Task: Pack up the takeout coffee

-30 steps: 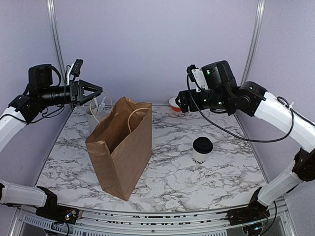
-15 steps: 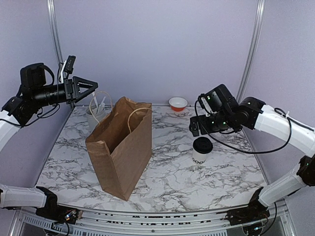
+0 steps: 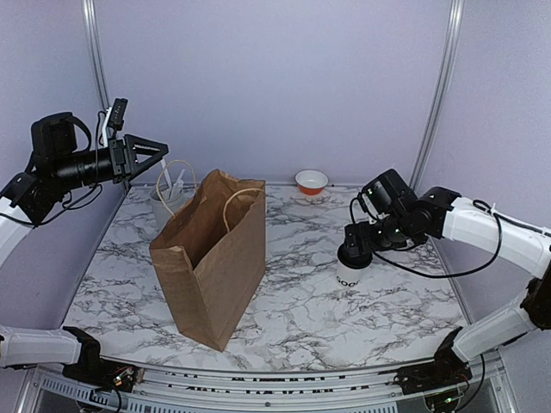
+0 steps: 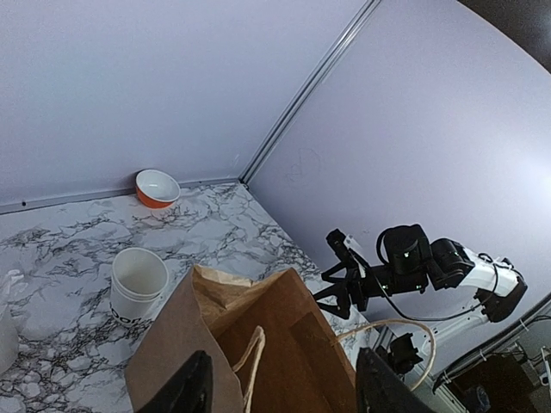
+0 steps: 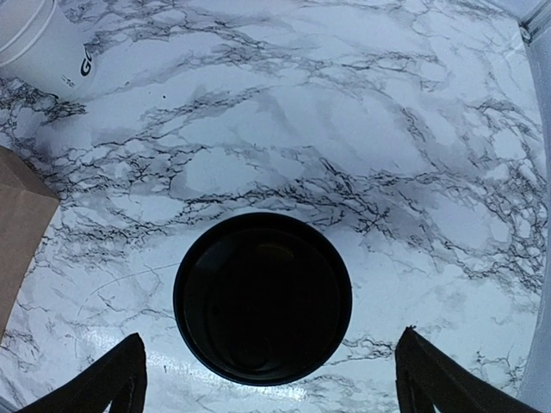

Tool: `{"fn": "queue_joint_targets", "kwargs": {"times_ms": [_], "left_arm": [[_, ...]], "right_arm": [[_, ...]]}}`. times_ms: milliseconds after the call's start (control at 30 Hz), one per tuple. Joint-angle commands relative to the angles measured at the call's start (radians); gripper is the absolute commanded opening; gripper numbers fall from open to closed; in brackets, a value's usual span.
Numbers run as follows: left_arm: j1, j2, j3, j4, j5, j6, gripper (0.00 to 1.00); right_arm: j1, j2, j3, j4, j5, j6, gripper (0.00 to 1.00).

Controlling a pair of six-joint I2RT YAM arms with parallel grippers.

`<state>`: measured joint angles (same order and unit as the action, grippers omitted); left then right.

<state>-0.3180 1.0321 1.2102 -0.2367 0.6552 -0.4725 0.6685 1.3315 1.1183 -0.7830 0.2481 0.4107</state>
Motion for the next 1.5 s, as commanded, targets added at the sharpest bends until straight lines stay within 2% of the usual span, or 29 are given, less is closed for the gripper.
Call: {"fn": "queue_joint_targets", "kwargs": {"times_ms": [0,267,700,1467], "left_arm": [[-0.003,-0.02,-0.011,0.021,-0.007,-0.005,0.57],[-0.004,-0.027,-0.021,0.022,-0.012,-0.001,0.58],[-0.003,-0.018,-0.022,0.023,0.005,0.004,0.59],[-0.003,-0.022,-0.023,0.022,0.019,0.0,0.59]], "right_arm": [[-0.022,0.017,-0.012,0.054,-0.023,-0.01,0.97],[-0.024,0.05,-0.008,0.06,-0.021,-0.015,0.94],[-0.024,0.074,-0.018,0.08,-0.047,-0.001,0.85],[-0.035,0.107,-0.051,0.123,-0.051,0.008,0.84]]}}
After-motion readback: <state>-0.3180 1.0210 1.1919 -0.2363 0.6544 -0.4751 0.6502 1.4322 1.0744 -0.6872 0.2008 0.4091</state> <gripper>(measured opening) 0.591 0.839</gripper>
